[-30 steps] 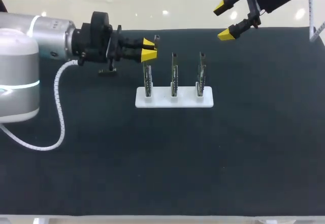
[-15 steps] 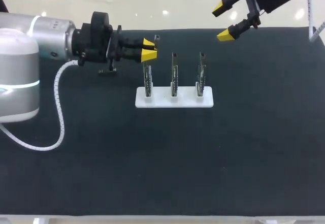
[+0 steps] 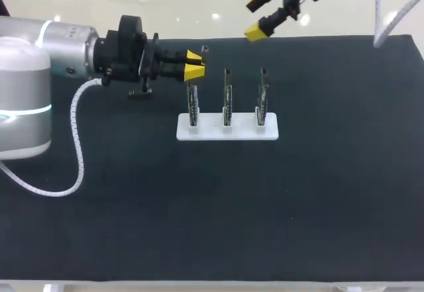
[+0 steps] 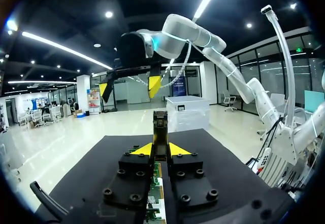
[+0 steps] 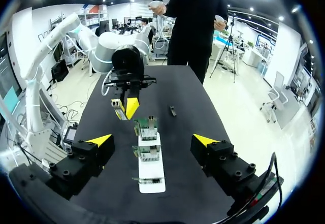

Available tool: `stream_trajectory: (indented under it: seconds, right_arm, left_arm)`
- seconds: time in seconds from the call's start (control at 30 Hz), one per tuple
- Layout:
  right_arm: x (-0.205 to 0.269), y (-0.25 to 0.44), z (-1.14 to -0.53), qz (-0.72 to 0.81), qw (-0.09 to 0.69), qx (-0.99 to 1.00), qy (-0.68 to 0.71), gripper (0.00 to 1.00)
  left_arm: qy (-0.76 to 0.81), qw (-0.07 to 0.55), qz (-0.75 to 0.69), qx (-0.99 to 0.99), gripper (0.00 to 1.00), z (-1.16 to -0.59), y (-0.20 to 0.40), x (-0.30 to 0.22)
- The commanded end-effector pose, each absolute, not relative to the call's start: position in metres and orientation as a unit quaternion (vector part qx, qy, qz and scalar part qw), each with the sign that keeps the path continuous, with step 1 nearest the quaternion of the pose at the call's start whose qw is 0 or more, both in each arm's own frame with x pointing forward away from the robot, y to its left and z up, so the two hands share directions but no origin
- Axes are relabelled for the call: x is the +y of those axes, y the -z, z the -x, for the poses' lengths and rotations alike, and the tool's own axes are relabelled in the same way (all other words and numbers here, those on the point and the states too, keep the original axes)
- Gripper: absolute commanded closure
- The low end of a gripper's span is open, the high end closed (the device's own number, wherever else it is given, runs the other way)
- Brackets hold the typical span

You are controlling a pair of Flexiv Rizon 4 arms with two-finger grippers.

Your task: Pick up the optical module with the left hand, and insert it into the network port with the right hand.

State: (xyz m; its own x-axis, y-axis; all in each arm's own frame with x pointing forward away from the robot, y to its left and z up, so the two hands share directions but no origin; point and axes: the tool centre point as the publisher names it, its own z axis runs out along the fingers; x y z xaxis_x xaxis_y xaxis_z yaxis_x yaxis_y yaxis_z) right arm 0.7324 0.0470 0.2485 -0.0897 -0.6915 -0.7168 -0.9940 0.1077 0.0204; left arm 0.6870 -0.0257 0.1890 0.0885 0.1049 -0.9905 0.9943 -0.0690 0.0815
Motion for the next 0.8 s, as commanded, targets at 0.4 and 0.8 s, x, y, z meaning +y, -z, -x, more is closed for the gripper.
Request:
stream_trajectory:
  seconds: [0.4, 0.8]
  right_arm:
    - [0.086, -0.246, -0.687, 0.593, 0.313, 0.703, -0.235, 0.00]
    - [0.107, -0.233, -0.686, 0.592, 0.324, 0.697, -0.241, 0.00]
  left_arm:
    - [0.465, 0.479, -0.562, 0.488, 1.00, -0.686, -0.188, -0.026]
    - [0.465, 0.479, -0.562, 0.488, 1.00, -0.686, -0.188, -0.026]
